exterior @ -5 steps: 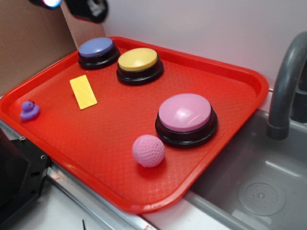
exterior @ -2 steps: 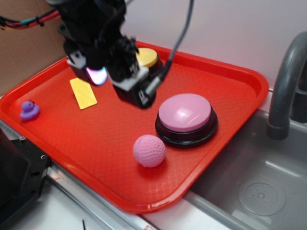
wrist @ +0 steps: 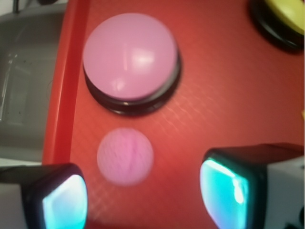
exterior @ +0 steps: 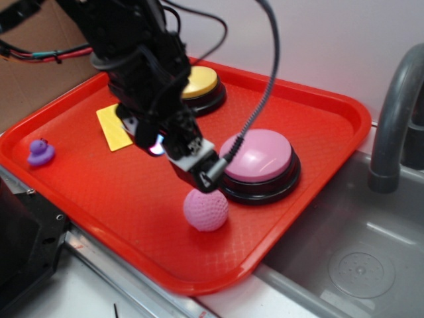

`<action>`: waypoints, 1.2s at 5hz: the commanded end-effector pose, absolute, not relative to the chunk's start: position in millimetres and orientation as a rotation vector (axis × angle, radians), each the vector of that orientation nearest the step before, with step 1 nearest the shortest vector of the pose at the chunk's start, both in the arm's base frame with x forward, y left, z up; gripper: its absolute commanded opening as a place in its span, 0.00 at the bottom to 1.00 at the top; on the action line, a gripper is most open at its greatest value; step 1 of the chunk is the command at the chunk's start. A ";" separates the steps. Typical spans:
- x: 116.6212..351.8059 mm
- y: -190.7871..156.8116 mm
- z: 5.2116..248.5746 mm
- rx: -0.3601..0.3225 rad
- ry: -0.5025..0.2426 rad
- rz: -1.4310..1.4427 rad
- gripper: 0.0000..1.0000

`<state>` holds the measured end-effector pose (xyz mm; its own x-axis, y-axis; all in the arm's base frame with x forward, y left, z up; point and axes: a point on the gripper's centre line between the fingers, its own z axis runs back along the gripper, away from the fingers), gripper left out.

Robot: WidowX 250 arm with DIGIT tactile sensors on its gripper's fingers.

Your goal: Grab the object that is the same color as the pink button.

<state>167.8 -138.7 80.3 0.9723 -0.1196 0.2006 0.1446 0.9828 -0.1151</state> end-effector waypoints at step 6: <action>155.3 -162.8 72.3 -0.176 -0.078 -0.267 1.00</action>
